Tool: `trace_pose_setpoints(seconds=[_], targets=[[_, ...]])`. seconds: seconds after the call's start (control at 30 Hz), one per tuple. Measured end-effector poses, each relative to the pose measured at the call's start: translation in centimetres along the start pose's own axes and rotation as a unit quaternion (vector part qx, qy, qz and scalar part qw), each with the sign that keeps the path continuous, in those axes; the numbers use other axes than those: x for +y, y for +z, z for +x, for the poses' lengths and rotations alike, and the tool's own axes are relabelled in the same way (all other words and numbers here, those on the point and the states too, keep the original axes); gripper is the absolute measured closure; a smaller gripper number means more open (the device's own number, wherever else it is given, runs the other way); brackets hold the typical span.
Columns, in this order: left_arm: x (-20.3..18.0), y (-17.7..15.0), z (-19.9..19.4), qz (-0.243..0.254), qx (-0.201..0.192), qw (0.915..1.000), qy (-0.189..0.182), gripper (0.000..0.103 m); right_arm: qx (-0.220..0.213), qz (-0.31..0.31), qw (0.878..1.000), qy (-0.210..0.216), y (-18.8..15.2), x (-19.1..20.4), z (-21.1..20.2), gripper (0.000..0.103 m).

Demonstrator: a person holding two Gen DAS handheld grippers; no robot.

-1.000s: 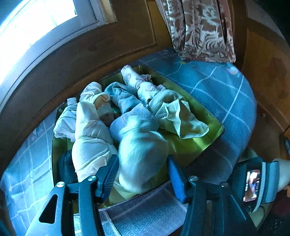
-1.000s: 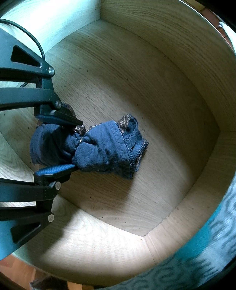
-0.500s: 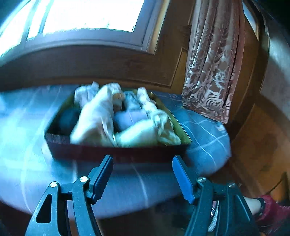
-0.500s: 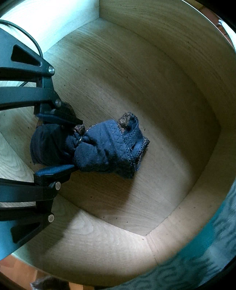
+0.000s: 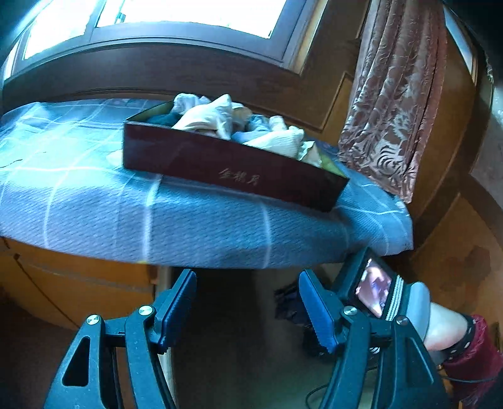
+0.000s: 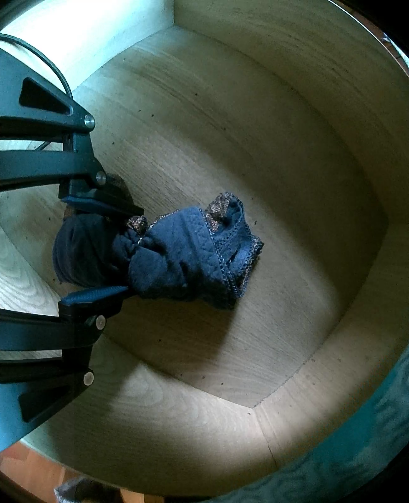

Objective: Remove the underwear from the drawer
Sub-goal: 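Withdraw the left tool from the box toward the drawer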

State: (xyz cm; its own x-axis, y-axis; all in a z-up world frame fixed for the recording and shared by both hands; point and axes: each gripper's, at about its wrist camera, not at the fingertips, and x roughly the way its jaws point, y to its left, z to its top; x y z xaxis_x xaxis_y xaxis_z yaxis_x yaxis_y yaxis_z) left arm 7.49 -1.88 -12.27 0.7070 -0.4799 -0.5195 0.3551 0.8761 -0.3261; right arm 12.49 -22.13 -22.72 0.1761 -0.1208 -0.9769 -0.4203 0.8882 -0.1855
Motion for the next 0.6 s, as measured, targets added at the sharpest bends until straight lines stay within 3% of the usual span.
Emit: trace_pose_setpoints(seconds=[0.3, 0.6], targets=[[0.3, -1.4, 0.6, 0.029, 0.023, 0.9970, 0.069, 0.034, 0.009, -0.003, 1.000, -0.004, 0.4, 0.4, 0.5, 0.063], [-0.2, -2.4, 1.1, 0.054, 0.045, 0.9932, 0.093, 0.034, 0.014, 0.000, 1.000, -0.005, 0.8, 0.3, 0.6, 0.059]])
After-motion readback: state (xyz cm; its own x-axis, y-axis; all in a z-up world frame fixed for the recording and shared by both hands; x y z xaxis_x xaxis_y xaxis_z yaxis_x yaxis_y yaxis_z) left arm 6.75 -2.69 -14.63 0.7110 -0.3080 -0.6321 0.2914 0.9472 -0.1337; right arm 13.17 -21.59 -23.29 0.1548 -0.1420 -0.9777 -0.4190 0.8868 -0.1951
